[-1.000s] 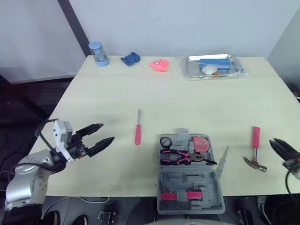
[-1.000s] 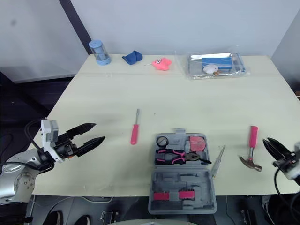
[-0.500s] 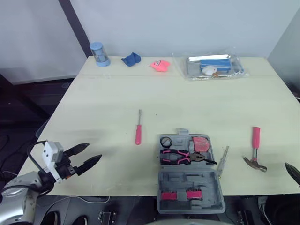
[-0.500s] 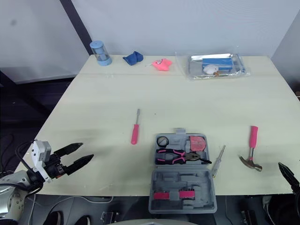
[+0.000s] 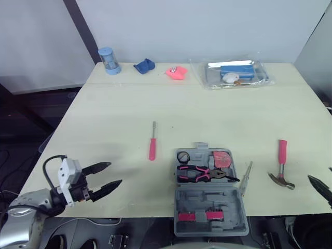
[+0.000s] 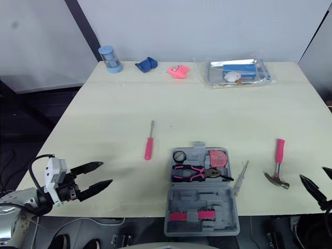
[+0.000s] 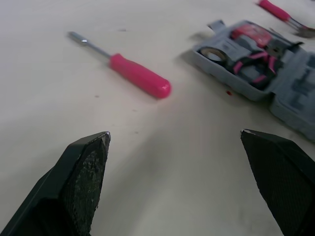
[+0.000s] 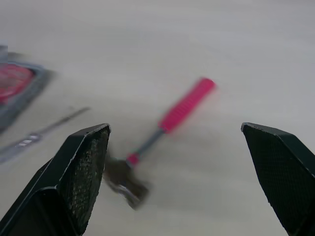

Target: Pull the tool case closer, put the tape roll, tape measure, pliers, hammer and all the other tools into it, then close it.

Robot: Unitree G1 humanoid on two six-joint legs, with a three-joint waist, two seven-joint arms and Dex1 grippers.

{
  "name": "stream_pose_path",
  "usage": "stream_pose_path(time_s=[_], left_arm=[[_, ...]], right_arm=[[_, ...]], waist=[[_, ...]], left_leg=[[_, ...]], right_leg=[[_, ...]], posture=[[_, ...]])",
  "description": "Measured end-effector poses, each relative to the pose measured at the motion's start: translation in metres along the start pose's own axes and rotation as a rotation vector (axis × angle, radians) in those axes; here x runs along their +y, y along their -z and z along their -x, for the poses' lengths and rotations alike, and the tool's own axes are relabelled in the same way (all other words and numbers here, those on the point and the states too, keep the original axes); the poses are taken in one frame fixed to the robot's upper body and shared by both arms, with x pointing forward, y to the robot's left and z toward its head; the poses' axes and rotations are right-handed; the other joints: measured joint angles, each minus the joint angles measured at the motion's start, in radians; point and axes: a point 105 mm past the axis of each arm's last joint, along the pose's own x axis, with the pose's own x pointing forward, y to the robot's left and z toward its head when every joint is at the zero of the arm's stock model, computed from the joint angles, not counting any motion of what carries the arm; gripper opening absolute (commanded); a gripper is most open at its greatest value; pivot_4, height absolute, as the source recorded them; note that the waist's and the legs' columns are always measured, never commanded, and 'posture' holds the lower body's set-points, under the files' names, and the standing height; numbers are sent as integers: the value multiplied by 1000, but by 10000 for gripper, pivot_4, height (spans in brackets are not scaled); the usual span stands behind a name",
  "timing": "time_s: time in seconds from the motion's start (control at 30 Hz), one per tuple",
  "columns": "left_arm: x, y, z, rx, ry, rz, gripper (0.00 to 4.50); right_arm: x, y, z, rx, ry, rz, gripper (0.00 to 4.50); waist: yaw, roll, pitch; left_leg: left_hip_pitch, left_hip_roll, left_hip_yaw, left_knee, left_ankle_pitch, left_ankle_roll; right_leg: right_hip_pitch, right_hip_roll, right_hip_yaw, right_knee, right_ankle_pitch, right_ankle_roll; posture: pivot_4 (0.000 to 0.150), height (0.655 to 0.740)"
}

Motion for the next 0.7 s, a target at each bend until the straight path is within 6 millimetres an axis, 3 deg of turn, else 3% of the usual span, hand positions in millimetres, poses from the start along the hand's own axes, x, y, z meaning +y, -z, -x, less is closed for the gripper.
stream_pose_path(time_s=[0.1,0.2,0.33,0.37,0.43,0.47,0.5,0.53,0.6,0.7], left_arm=[[-10,0,-10,27,73,-41,45000],[-18,-2,-20,35,139,-62,38154],[-27,-2,-32,66,237,-91,19051],[-28,-1,-33,75,250,-99,17724],[-32,-1,-41,102,306,-138,9858],[-33,-2,-46,103,331,-158,3459],[-34,-3,-47,103,341,-163,1655],[-36,-2,-49,111,360,-171,0],[-40,4,-53,133,397,-167,0],[-44,7,-58,149,432,-176,0]], right_arm=[[22,-6,-14,12,-120,21,44880],[43,-13,-27,22,-245,63,45000],[68,-15,-45,41,-390,108,28397],[71,-15,-47,42,-405,113,27187],[81,-11,-55,80,-485,152,18950],[88,-7,-57,99,-535,179,11994],[91,-6,-58,106,-552,187,10131],[94,-2,-58,125,-585,204,5274],[100,10,-59,163,-636,218,622],[105,20,-61,191,-686,240,622]], waist=[[1,0,0],[4,0,0],[3,0,0],[3,0,0],[3,0,0],[5,0,0],[6,0,0],[6,0,0],[6,-1,0],[5,-1,0]], left_leg=[[0,0,0,0,0,0],[-1,0,0,0,0,0],[0,-1,0,1,0,0],[0,-1,0,1,0,0],[0,-1,0,1,0,0],[0,-1,0,1,0,0],[-1,-1,0,1,0,0],[-1,-1,0,1,0,0],[-1,-1,0,1,0,0],[-1,-1,0,2,0,0]], right_leg=[[0,0,0,0,0,0],[0,1,-1,0,0,0],[0,6,-2,0,0,0],[0,6,-2,0,0,0],[0,7,-4,0,0,0],[0,7,-4,0,0,0],[0,7,-4,0,0,0],[0,7,-4,0,0,0],[0,8,-4,0,0,0],[0,8,-4,0,0,0]], posture=[[1500,7400],[1500,7400],[1500,7400],[1500,7400],[1500,7400],[1500,7400],[1500,7400],[1500,7400],[1500,7400],[1500,7400]])
